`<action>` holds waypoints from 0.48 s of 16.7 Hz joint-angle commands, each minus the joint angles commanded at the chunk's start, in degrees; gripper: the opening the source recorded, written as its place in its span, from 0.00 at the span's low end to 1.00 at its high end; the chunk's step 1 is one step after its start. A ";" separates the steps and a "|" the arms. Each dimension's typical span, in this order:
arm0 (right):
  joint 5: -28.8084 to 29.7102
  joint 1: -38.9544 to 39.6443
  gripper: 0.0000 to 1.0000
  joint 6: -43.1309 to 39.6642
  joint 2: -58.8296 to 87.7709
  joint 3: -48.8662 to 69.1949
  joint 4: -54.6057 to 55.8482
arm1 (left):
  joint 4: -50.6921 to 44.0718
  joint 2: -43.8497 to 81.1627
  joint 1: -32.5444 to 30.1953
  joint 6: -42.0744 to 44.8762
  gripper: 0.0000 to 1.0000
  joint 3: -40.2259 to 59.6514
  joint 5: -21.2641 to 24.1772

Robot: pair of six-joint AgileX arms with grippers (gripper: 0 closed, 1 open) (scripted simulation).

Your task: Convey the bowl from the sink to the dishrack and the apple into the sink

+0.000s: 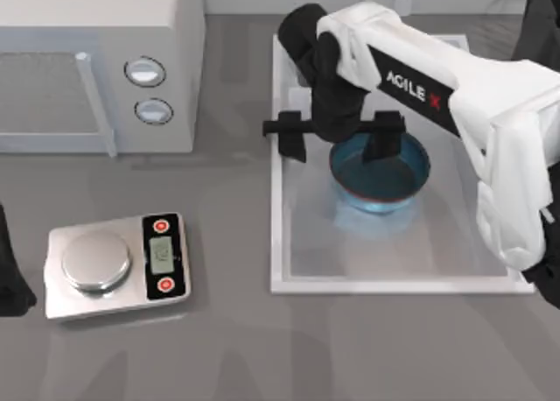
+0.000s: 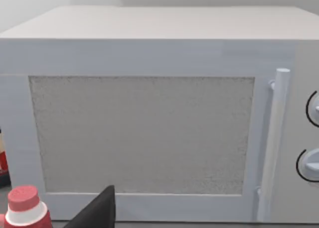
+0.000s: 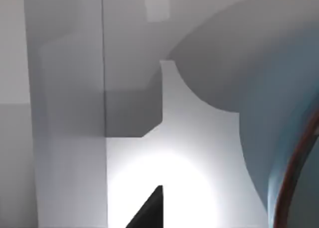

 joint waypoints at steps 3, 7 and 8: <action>0.00 -0.17 1.00 -0.16 1.66 -0.30 1.72 | 0.00 0.00 0.00 0.00 1.00 0.00 0.00; 0.00 -0.17 0.85 -0.16 1.66 -0.30 1.72 | 0.00 0.00 0.00 0.00 1.00 0.00 0.00; 0.00 -0.17 0.77 -0.16 1.66 -0.30 1.72 | 0.00 0.00 0.00 0.00 1.00 0.00 0.00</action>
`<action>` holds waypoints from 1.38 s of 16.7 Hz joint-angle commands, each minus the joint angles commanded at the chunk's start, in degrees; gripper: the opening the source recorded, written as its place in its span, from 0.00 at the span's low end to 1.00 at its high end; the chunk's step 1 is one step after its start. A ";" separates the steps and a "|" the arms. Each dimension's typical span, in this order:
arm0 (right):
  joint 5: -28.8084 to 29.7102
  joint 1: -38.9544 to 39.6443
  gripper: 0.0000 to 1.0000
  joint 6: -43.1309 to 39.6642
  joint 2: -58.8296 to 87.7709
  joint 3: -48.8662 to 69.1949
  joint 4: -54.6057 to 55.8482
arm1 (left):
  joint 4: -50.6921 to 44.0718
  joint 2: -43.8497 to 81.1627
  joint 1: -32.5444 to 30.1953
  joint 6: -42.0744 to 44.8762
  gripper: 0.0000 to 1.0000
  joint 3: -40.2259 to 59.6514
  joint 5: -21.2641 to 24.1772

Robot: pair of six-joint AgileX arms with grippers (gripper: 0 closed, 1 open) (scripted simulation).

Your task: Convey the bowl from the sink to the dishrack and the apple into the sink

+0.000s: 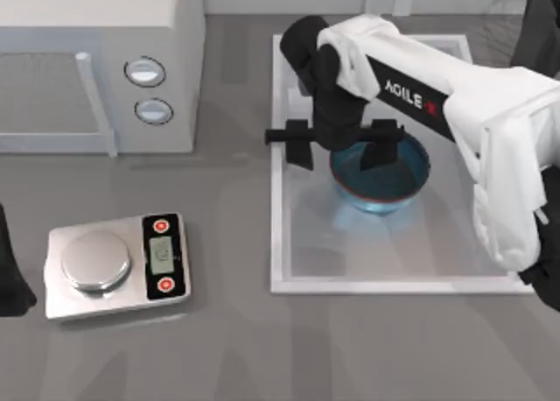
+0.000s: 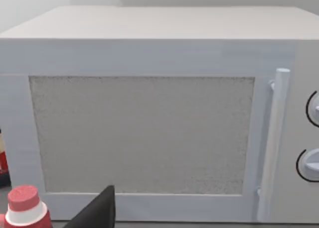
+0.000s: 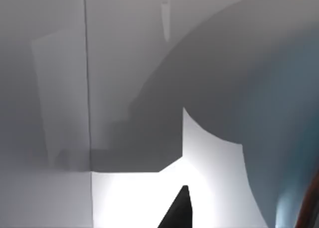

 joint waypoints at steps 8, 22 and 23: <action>0.00 0.00 0.17 0.00 0.00 0.00 0.00 | 0.00 0.00 0.00 0.00 1.00 0.00 0.00; 0.18 0.83 0.00 1.01 -2.37 -1.57 -1.07 | 0.00 0.00 0.00 0.00 1.00 0.00 0.00; 0.30 1.74 0.00 1.92 -4.22 -2.77 -2.07 | 0.00 0.00 0.00 0.00 1.00 0.00 0.00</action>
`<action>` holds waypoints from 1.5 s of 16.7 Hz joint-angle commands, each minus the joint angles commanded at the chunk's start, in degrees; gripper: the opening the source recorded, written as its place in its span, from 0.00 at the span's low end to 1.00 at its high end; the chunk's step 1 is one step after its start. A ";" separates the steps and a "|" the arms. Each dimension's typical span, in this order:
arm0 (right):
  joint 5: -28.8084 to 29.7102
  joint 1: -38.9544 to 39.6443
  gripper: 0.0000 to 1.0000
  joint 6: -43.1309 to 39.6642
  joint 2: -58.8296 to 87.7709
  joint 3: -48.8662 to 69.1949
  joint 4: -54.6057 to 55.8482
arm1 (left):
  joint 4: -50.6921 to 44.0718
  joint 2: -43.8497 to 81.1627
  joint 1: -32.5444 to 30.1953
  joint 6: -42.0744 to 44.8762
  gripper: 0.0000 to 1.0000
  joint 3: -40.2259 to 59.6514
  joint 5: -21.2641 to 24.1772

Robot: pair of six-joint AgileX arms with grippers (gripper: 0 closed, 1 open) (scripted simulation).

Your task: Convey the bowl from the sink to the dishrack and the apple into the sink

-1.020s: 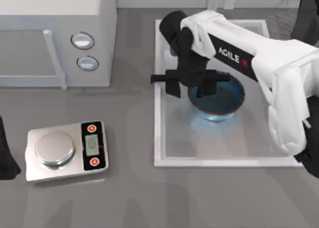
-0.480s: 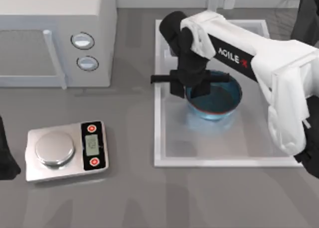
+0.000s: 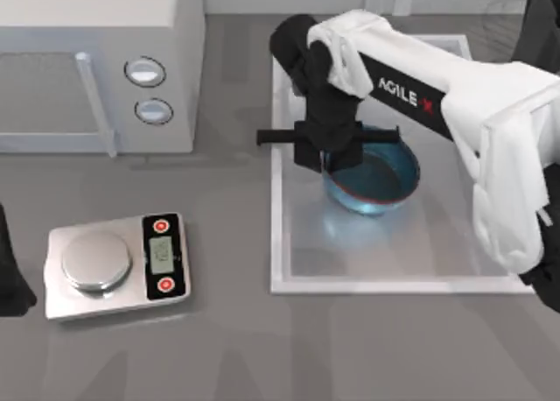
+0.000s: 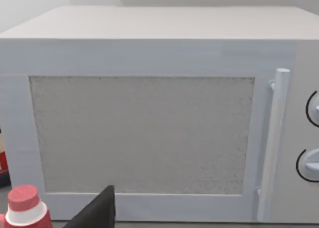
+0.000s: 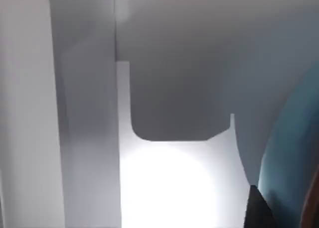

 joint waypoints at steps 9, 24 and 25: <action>1.82 15.10 0.00 14.90 -36.04 -19.46 -16.60 | 0.00 0.00 0.00 0.00 1.00 0.00 0.00; 1.86 23.98 0.00 23.53 -59.66 -34.31 -26.78 | 0.00 0.00 0.00 0.00 1.00 0.00 0.00; 0.85 22.34 0.00 22.00 -60.29 -35.11 -25.20 | 0.00 0.00 0.00 0.00 1.00 0.00 0.00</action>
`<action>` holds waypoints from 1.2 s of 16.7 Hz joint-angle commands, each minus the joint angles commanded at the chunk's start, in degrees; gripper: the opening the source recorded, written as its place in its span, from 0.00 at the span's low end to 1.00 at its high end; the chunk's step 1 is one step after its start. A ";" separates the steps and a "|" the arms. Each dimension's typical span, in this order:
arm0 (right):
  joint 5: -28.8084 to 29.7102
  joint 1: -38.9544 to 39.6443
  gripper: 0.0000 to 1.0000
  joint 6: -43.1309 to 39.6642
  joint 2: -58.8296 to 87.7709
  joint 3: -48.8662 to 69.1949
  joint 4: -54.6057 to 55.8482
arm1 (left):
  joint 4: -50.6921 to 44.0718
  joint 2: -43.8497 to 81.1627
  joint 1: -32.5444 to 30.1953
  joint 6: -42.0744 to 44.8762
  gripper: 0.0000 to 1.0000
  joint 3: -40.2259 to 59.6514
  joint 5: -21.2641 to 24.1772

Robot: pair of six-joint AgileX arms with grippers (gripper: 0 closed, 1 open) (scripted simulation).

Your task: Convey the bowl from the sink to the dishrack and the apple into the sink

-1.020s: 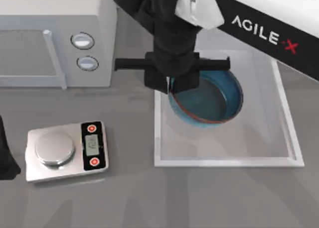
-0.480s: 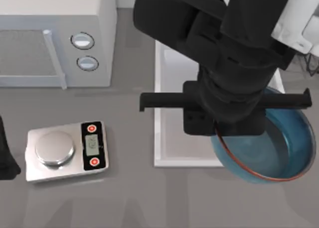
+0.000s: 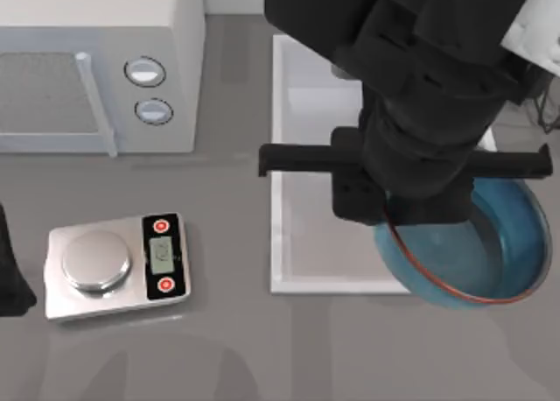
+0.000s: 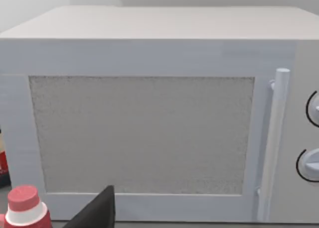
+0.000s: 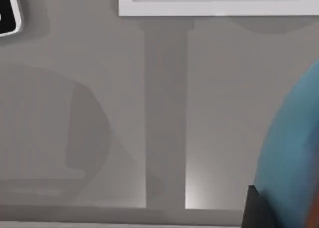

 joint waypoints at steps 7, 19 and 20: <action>-10.04 -24.11 0.00 -16.53 -6.77 -8.37 26.76 | 0.00 0.00 0.00 0.00 1.00 0.00 0.00; -28.24 -73.80 0.00 -49.73 -22.46 -27.54 83.43 | 0.00 0.00 0.00 0.00 1.00 0.00 0.00; -29.27 -75.45 0.00 -51.34 -23.45 -28.70 85.11 | 0.00 0.00 0.00 0.00 1.00 0.00 0.00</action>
